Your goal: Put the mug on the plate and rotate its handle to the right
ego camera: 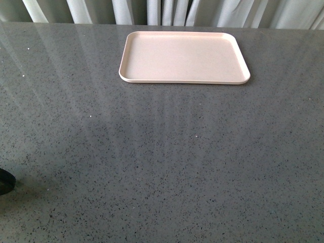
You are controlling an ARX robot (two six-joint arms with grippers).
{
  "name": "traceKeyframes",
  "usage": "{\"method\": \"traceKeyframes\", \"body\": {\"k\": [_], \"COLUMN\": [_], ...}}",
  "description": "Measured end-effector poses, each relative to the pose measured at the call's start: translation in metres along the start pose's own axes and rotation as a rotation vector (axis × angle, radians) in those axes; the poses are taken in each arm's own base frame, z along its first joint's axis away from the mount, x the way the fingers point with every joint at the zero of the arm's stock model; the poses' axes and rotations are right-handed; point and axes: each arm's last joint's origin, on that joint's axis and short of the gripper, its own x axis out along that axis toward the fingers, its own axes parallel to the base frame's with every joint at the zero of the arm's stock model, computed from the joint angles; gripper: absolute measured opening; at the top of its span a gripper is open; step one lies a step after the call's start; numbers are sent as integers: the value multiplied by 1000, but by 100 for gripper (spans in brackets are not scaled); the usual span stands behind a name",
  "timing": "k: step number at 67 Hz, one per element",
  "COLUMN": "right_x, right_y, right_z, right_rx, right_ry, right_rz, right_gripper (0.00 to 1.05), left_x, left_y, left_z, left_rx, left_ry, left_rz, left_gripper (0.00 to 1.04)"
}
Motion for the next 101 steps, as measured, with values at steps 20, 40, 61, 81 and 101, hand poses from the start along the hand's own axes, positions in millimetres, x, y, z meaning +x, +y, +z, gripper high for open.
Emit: {"method": "traceKeyframes", "body": {"k": [20,40,61,81,101], "right_x": [0,0,0,0,0], "right_y": [0,0,0,0,0], "right_z": [0,0,0,0,0], "right_rx": [0,0,0,0,0], "right_ry": [0,0,0,0,0], "right_rz": [0,0,0,0,0], "right_gripper": [96,96,96,96,96], "left_x": [5,16,28,40,41], "left_y": [3,0,-2,6,6], "left_z": [-15,-33,-42,-50,-52], "left_rx": [65,116,136,115,133], "left_ry": [105,212,258,312,325], "left_rz": [-34,-105,-132,-109,-132], "left_gripper": [95,95,95,95,81]}}
